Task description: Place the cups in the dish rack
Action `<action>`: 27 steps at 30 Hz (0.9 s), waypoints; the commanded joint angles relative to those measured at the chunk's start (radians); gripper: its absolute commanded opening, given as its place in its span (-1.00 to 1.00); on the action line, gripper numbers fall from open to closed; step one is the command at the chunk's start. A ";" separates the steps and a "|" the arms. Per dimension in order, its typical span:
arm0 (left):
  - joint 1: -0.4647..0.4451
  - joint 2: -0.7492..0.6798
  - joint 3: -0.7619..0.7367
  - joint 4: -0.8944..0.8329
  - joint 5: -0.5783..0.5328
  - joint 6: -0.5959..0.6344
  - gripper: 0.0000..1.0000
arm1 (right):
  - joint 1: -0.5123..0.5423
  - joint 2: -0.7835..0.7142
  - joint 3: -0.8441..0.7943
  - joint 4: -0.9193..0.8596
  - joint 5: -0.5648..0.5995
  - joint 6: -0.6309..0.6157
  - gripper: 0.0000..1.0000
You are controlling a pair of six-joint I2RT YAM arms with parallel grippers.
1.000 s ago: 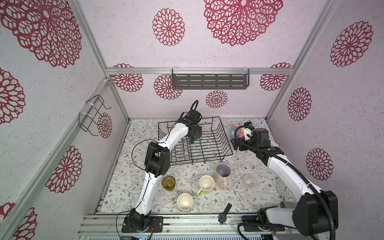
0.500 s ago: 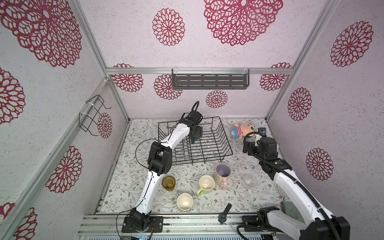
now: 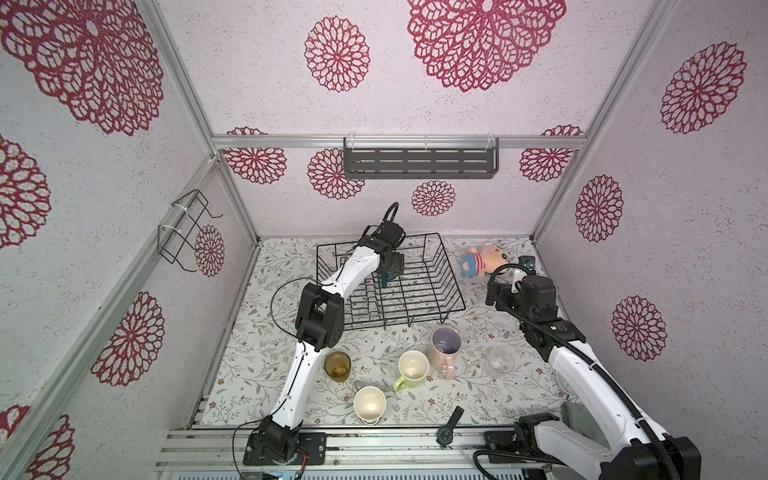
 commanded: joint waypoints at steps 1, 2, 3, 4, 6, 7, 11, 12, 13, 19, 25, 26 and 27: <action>0.002 -0.045 0.046 0.060 -0.022 0.020 0.65 | -0.002 0.001 0.006 0.017 -0.011 0.029 0.98; 0.002 -0.045 0.047 0.061 -0.027 0.020 0.68 | -0.004 -0.001 0.012 0.003 -0.006 0.031 0.98; 0.004 -0.045 0.048 0.064 -0.029 0.016 0.83 | -0.003 -0.007 0.015 -0.012 -0.003 0.032 0.97; 0.004 -0.045 0.047 0.067 -0.027 0.013 0.94 | -0.003 -0.017 0.008 -0.017 0.000 0.033 0.98; 0.005 -0.047 0.047 0.069 -0.017 0.015 0.99 | -0.003 -0.035 -0.016 0.003 -0.002 0.032 0.98; 0.005 -0.050 0.047 0.068 -0.018 0.017 0.99 | -0.003 -0.040 -0.023 0.010 -0.006 0.030 0.98; 0.005 -0.081 0.027 0.086 -0.030 0.015 0.99 | -0.003 -0.027 0.008 -0.037 -0.019 0.037 0.97; 0.006 -0.094 0.022 0.093 -0.029 0.015 1.00 | -0.003 -0.026 0.004 -0.033 -0.026 0.037 0.97; 0.004 -0.110 0.013 0.098 -0.028 0.017 1.00 | -0.003 -0.024 -0.001 -0.022 -0.036 0.037 0.96; 0.003 -0.260 -0.102 0.165 -0.022 0.016 0.94 | 0.000 0.023 0.034 -0.033 -0.171 0.036 0.89; 0.003 -0.481 -0.358 0.291 -0.007 -0.012 0.92 | 0.017 0.066 0.053 -0.021 -0.252 0.043 0.84; 0.002 -0.537 -0.393 0.311 0.001 -0.017 0.92 | 0.021 0.068 0.049 -0.012 -0.256 0.044 0.83; 0.004 -0.563 -0.423 0.321 0.013 -0.024 0.92 | 0.026 0.074 0.045 0.006 -0.271 0.039 0.82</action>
